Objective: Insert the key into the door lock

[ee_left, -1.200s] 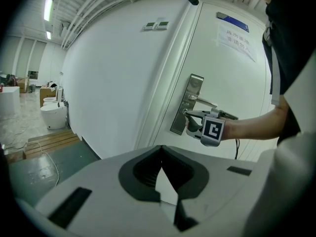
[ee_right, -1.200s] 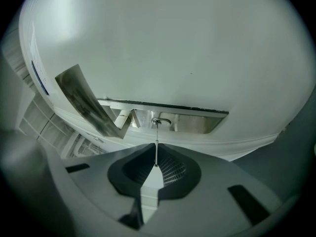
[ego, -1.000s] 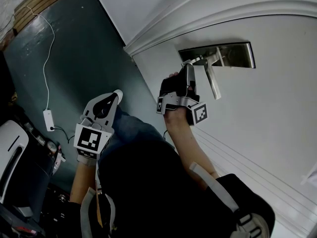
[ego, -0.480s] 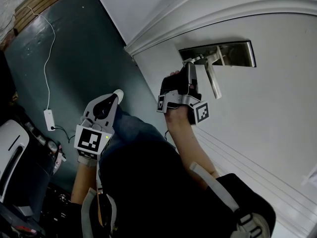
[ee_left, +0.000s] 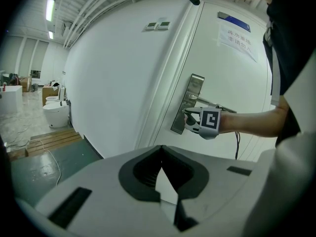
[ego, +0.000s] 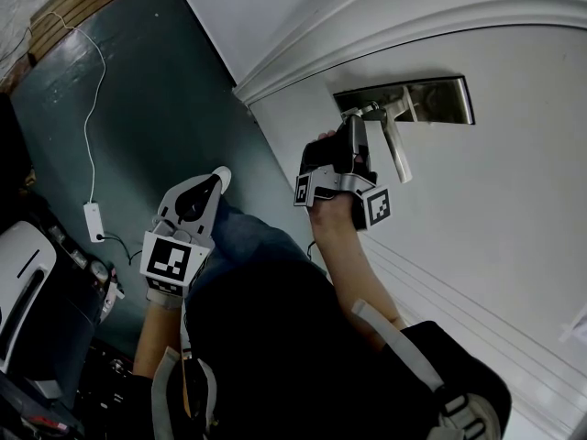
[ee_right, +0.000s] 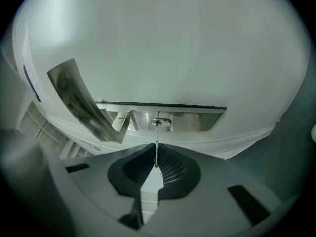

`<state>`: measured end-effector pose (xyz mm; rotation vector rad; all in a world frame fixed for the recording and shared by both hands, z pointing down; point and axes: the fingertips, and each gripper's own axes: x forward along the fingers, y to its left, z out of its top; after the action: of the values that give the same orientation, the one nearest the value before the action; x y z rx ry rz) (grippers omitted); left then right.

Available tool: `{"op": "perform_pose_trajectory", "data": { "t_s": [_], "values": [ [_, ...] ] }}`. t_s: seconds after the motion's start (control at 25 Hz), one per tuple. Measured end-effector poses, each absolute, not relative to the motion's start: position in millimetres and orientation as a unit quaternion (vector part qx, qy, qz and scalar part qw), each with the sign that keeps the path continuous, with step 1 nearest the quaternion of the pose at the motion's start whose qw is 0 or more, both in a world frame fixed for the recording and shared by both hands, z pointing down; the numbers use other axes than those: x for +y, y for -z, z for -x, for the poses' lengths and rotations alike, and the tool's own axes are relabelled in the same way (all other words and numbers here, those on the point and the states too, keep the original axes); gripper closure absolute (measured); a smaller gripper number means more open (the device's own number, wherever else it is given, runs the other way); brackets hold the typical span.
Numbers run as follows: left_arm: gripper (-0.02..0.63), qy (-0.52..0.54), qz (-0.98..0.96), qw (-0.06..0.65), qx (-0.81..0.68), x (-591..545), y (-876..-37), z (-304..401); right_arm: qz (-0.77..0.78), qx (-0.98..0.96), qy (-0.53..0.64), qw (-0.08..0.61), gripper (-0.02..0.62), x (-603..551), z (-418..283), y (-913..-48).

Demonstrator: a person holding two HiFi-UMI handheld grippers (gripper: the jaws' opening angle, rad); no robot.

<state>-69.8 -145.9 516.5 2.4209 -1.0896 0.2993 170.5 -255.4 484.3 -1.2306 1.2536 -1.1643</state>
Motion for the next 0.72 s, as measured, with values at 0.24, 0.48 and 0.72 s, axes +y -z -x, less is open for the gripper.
{"op": "perform_pose_trajectory", "data": {
  "t_s": [0.24, 0.48, 0.72],
  "values": [
    [0.598, -0.110, -0.881, 0.228, -0.399, -147.0, -516.4, 74.9, 0.513, 0.519, 0.476, 0.492, 0.563, -254.7, -170.0, -480.8],
    [0.598, -0.110, -0.879, 0.230, -0.402, -147.7, -517.2, 76.4, 0.513, 0.519, 0.475, 0.492, 0.563, -255.4, -170.7, -481.4],
    [0.598, -0.109, -0.880, 0.229, -0.403, -144.7, -516.1, 80.4, 0.511, 0.514, 0.478, 0.496, 0.563, -255.7, -169.1, -478.7]
  ]
}}
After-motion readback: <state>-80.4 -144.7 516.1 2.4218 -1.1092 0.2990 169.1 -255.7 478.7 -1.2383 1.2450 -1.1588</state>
